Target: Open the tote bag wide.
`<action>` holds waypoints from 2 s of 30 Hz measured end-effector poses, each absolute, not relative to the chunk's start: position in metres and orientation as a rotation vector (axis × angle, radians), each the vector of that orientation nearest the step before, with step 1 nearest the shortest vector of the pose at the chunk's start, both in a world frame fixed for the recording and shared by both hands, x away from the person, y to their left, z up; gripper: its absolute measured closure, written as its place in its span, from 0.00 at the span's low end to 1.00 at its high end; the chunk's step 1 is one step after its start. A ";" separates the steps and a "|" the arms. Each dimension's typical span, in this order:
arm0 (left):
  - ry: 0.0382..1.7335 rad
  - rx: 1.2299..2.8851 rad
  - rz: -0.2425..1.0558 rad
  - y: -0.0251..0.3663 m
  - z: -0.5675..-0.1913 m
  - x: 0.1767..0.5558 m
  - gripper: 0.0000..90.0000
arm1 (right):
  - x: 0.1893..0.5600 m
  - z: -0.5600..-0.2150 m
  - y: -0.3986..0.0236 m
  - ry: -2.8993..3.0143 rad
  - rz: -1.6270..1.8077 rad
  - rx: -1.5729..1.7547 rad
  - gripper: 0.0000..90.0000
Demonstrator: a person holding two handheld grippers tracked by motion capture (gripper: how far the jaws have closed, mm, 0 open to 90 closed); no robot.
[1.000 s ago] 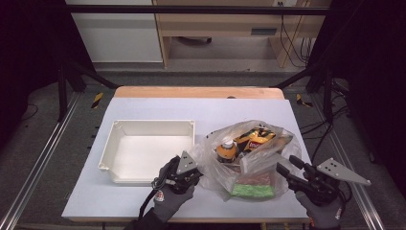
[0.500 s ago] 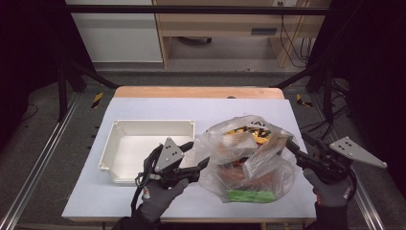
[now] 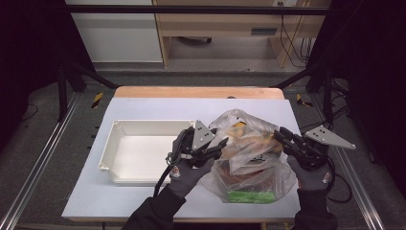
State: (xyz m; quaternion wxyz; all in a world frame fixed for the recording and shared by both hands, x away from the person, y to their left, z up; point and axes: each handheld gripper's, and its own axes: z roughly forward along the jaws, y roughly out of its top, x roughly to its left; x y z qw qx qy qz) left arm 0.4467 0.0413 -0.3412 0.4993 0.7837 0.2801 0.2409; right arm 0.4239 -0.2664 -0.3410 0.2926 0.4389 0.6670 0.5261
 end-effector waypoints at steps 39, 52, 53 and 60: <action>0.846 2.067 0.607 0.040 -0.384 0.499 0.99 | 0.444 -0.346 -0.305 1.679 1.405 1.294 1.00; 0.825 1.975 0.563 0.045 -0.380 0.498 0.99 | 0.455 -0.353 -0.310 1.691 1.441 1.338 1.00; 0.815 1.914 0.570 0.051 -0.370 0.495 0.99 | 0.451 -0.350 -0.312 1.678 1.461 1.330 1.00; 0.873 1.978 0.602 0.053 -0.367 0.506 0.99 | 0.454 -0.346 -0.316 1.651 1.449 1.341 1.00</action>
